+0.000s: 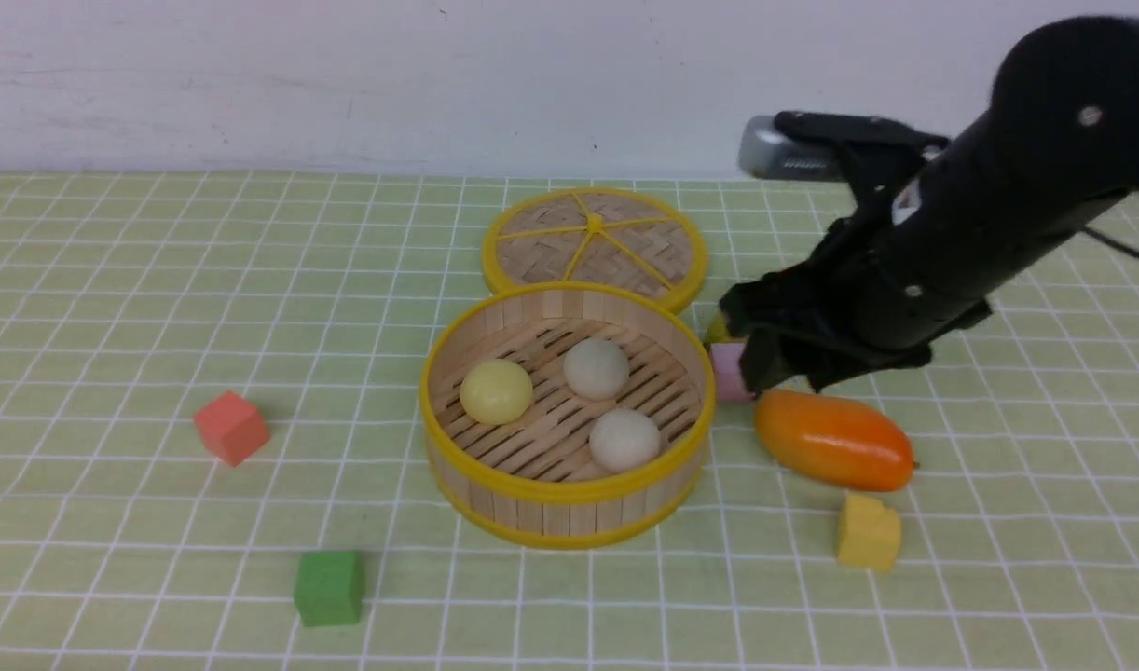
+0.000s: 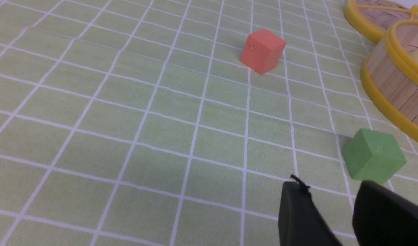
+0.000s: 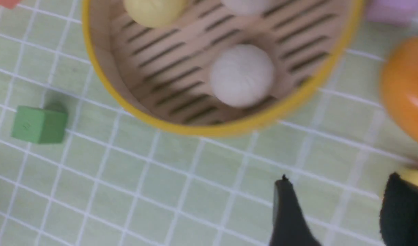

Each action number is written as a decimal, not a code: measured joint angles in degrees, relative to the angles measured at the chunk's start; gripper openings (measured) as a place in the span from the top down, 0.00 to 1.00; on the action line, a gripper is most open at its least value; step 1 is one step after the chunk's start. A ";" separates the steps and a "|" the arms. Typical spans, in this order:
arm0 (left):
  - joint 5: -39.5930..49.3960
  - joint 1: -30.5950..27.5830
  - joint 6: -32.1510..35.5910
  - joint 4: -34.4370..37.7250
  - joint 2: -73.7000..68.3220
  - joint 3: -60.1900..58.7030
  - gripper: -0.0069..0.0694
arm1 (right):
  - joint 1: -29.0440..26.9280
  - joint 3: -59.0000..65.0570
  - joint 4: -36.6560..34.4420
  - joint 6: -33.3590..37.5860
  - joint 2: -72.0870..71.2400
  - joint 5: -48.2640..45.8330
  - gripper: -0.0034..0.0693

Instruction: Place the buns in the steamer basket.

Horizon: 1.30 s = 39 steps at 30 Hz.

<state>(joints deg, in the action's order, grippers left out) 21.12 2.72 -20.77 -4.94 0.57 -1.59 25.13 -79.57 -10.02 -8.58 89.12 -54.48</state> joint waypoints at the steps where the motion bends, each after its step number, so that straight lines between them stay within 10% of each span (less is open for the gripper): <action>1: 0.00 0.00 0.00 0.00 0.00 0.00 0.60 | 0.00 0.43 1.39 -0.57 -1.86 -1.21 0.52; 13: 0.00 0.00 0.00 0.00 0.00 0.00 0.60 | 0.00 29.31 4.61 -1.35 -42.85 0.61 0.98; 23: 0.00 0.00 0.00 0.00 0.00 0.00 0.60 | 0.00 49.48 5.77 -1.52 -76.60 2.96 0.98; 39: 0.00 0.00 0.00 0.00 0.00 0.00 0.60 | 0.00 53.14 6.30 -1.52 -80.78 3.09 0.97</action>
<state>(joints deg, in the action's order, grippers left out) 21.12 2.72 -20.77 -4.94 0.57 -1.59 25.13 -26.43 -3.72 -10.09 8.34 -51.38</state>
